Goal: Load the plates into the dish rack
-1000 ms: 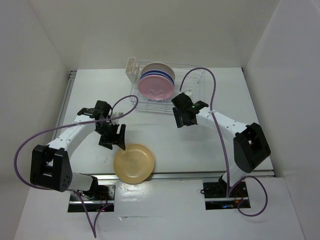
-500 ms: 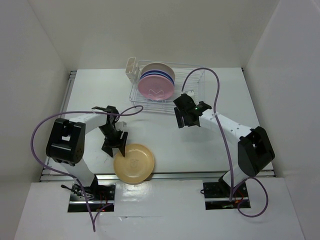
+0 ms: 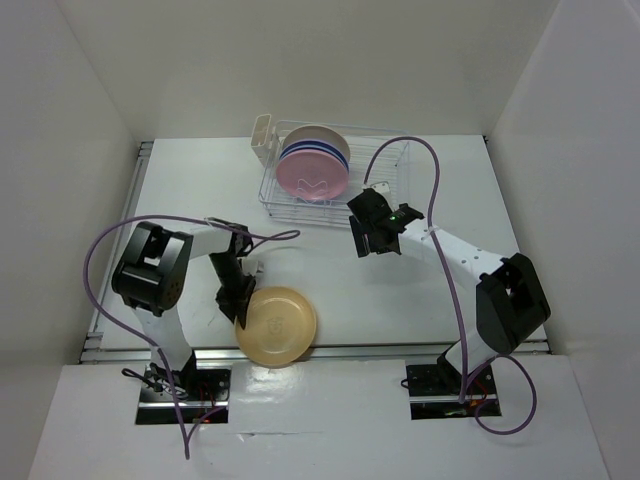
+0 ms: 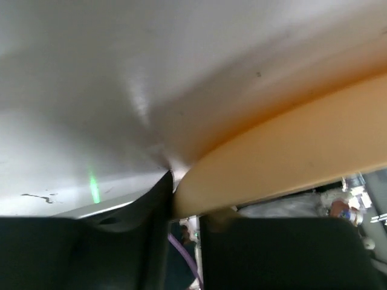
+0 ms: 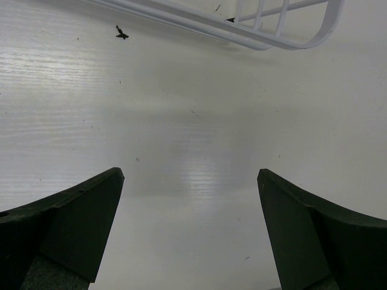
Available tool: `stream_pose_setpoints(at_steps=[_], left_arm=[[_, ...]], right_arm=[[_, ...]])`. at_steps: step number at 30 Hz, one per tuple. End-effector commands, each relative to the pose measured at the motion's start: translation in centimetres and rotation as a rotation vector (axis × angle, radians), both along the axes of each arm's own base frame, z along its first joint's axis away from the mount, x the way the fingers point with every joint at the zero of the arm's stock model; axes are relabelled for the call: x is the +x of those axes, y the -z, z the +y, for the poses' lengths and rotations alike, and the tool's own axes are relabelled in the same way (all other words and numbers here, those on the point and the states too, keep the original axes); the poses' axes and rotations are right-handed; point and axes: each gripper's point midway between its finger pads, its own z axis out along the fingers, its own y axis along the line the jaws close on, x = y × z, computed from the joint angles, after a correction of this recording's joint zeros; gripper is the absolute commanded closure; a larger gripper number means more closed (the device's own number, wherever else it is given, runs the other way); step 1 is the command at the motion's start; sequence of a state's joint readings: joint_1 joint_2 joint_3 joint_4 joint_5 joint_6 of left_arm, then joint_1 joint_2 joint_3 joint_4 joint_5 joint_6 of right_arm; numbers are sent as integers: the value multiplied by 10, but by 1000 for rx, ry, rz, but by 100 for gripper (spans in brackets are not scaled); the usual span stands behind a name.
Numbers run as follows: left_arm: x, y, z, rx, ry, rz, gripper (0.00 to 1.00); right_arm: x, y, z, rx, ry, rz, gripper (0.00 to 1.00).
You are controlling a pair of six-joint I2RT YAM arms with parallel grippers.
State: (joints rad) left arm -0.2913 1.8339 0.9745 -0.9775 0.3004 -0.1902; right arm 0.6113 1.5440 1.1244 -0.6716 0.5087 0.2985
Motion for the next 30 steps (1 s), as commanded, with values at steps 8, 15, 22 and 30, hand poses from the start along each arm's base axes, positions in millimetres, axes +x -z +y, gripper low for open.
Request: stream_pose_setpoints(at_steps=[8, 15, 22, 30], left_arm=[[28, 7, -3, 0, -5, -66, 100], [85, -35, -11, -119, 10, -387, 100], [173, -147, -18, -197, 164, -1005, 100], [232, -286, -4, -25, 308, -1770, 100]], right_arm=[[6, -13, 5, 26, 11, -57, 0], [6, -10, 5, 20, 11, -50, 0], [7, -6, 7, 26, 7, -44, 0], [8, -7, 6, 14, 12, -43, 0]])
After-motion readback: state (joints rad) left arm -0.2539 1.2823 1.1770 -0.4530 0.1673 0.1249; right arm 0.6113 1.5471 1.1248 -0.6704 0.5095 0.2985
